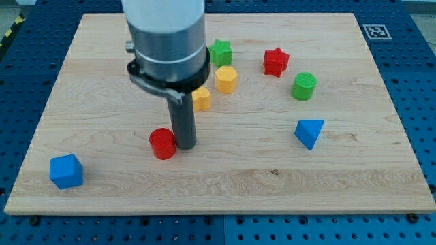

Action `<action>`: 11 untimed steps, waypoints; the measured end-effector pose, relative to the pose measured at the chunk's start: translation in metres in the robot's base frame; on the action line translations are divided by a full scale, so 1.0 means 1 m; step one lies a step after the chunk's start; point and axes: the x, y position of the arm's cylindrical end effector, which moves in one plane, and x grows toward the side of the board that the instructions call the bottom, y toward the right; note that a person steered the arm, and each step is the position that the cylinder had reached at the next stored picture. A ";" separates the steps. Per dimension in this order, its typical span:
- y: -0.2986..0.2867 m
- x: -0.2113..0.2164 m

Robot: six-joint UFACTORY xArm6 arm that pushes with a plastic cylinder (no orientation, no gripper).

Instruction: Place the red circle into the blue cube

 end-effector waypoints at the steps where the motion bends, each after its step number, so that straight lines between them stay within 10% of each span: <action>1: -0.012 0.019; 9: -0.111 0.013; 11: -0.057 -0.064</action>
